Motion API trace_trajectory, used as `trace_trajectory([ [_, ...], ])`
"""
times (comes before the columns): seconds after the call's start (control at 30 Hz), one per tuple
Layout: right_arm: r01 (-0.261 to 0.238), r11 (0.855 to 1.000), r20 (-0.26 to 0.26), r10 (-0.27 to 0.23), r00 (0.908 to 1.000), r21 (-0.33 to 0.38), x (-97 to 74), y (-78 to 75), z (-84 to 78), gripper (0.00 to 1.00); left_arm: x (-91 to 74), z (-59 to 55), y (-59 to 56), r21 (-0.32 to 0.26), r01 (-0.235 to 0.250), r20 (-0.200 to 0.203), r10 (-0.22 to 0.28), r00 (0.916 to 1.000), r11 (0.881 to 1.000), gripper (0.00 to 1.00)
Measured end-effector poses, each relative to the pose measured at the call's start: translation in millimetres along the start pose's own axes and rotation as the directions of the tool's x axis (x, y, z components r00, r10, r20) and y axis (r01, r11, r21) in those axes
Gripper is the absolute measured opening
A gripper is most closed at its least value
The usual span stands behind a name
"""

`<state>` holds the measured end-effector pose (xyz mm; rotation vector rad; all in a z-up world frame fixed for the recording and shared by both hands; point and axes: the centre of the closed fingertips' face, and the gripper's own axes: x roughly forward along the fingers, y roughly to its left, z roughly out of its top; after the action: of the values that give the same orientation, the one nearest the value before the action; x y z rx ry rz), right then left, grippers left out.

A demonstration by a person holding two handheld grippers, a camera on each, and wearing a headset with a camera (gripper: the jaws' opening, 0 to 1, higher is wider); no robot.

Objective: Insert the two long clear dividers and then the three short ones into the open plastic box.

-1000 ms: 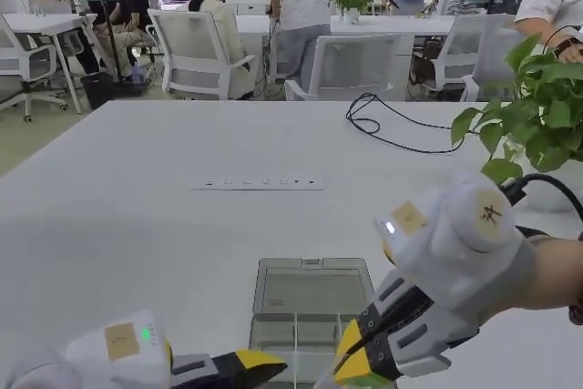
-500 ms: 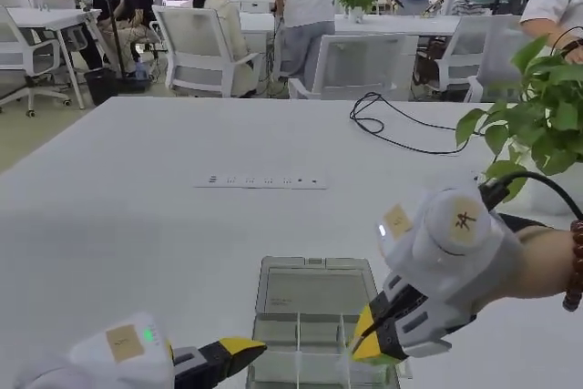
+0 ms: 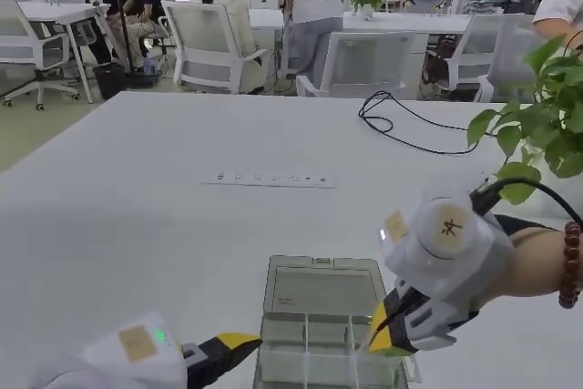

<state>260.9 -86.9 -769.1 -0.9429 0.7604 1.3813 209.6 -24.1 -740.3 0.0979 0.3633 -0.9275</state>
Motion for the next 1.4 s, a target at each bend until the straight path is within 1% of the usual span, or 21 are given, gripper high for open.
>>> trace_trajectory([
  [0.3, 0.000, 1.000, -0.030, 0.000, 0.9996, 0.002, 5.4, -6.5, -5.9, 0.02, -0.8, 0.1, 5.7, -0.021, -0.021, 0.006, 0.021, 0.9998, 1.000, 0.75],
  [0.5, -0.006, 1.000, -0.047, 0.007, 0.9989, 0.007, 9.2, -8.9, -9.2, 0.02, -0.8, 0.2, 7.0, -0.031, -0.025, 0.008, 0.025, 0.9997, 0.999, 0.75],
  [0.77, -0.023, 1.000, -0.046, 0.023, 0.9987, 0.010, 10.1, -7.7, -7.9, 0.02, -1.0, 0.7, 7.7, -0.035, -0.028, 0.010, 0.028, 0.9995, 0.999, 0.74],
  [0.97, -0.026, 1.000, -0.056, 0.027, 0.9981, 0.006, 10.1, -8.1, -8.0, 0.02, -1.5, 1.0, 9.4, -0.040, -0.035, 0.013, 0.035, 0.9993, 0.999, 0.74],
  [1.1, -0.028, 1.000, -0.073, 0.028, 0.9969, 0.000, 10.3, -7.5, -10.7, 0.02, -1.7, 1.0, 9.6, -0.040, -0.036, 0.011, 0.037, 0.9993, 0.999, 0.74],
  [1.27, -0.029, 1.000, -0.076, 0.029, 0.9967, -0.001, 11.5, -7.3, -9.4, 0.02, -1.6, 0.9, 9.6, -0.038, -0.037, 0.010, 0.037, 0.9993, 0.999, 0.74],
  [1.4, -0.039, 0.999, -0.097, 0.038, 0.9946, -0.014, 16.0, -8.4, -9.3, 0.02, -1.7, 0.8, 10.1, -0.040, -0.038, 0.010, 0.039, 0.9992, 0.998, 0.73],
])
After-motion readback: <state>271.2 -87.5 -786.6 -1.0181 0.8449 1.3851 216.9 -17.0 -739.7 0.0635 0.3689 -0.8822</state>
